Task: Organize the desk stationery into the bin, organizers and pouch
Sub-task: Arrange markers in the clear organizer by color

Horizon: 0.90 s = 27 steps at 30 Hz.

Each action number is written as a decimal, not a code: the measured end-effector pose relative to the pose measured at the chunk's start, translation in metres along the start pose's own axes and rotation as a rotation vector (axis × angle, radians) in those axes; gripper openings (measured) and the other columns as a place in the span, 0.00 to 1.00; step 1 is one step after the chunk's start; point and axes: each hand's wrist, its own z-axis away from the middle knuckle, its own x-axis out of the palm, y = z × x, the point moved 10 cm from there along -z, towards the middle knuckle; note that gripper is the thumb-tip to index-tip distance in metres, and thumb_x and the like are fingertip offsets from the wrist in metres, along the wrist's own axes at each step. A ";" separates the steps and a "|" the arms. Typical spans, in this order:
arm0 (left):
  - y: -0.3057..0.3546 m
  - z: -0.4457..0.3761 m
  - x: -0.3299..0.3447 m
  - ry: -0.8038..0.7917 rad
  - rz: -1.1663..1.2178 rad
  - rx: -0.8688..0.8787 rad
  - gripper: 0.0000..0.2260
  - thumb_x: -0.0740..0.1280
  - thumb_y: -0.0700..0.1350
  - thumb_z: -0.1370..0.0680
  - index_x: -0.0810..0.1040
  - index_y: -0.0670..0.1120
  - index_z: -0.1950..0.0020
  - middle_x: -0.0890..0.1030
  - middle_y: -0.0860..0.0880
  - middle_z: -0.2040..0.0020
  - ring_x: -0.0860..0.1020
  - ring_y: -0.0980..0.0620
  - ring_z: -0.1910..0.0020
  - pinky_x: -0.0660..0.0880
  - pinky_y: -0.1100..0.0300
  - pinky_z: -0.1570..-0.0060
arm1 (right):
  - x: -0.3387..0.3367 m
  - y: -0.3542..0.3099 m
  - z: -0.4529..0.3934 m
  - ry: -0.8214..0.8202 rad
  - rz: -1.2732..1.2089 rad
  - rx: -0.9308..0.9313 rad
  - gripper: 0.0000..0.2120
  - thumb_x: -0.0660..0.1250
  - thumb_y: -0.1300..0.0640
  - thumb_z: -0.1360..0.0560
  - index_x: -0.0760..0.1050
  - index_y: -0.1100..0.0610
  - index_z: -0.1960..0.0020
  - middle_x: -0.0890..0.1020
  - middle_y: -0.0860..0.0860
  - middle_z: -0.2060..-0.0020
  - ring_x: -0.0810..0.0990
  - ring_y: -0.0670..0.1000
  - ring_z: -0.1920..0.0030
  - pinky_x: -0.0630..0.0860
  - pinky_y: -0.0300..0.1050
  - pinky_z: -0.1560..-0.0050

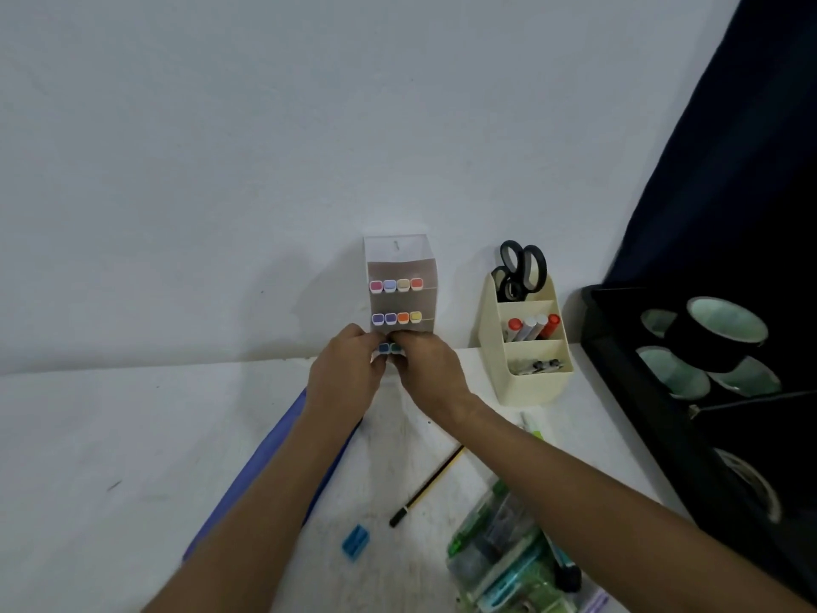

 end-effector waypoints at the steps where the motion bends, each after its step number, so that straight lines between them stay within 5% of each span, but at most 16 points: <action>1: -0.001 0.001 0.001 -0.001 -0.012 0.005 0.10 0.64 0.46 0.21 0.80 0.47 0.43 0.79 0.46 0.49 0.78 0.48 0.53 0.70 0.63 0.57 | 0.002 0.002 0.000 0.000 0.004 0.013 0.14 0.65 0.60 0.23 0.76 0.56 0.38 0.81 0.54 0.42 0.80 0.55 0.46 0.76 0.45 0.43; 15: 0.003 -0.004 0.008 -0.023 -0.149 0.061 0.12 0.62 0.45 0.20 0.77 0.44 0.38 0.79 0.44 0.43 0.78 0.47 0.47 0.74 0.58 0.48 | 0.005 0.012 0.003 -0.018 0.056 0.041 0.14 0.63 0.57 0.21 0.74 0.54 0.36 0.80 0.55 0.40 0.80 0.57 0.44 0.75 0.46 0.41; 27: 0.000 -0.001 0.013 -0.016 -0.142 -0.025 0.12 0.62 0.45 0.20 0.76 0.44 0.38 0.81 0.44 0.46 0.79 0.47 0.50 0.75 0.56 0.49 | 0.000 0.001 0.007 0.018 0.133 -0.087 0.12 0.64 0.63 0.23 0.76 0.60 0.40 0.82 0.60 0.47 0.81 0.61 0.54 0.80 0.54 0.51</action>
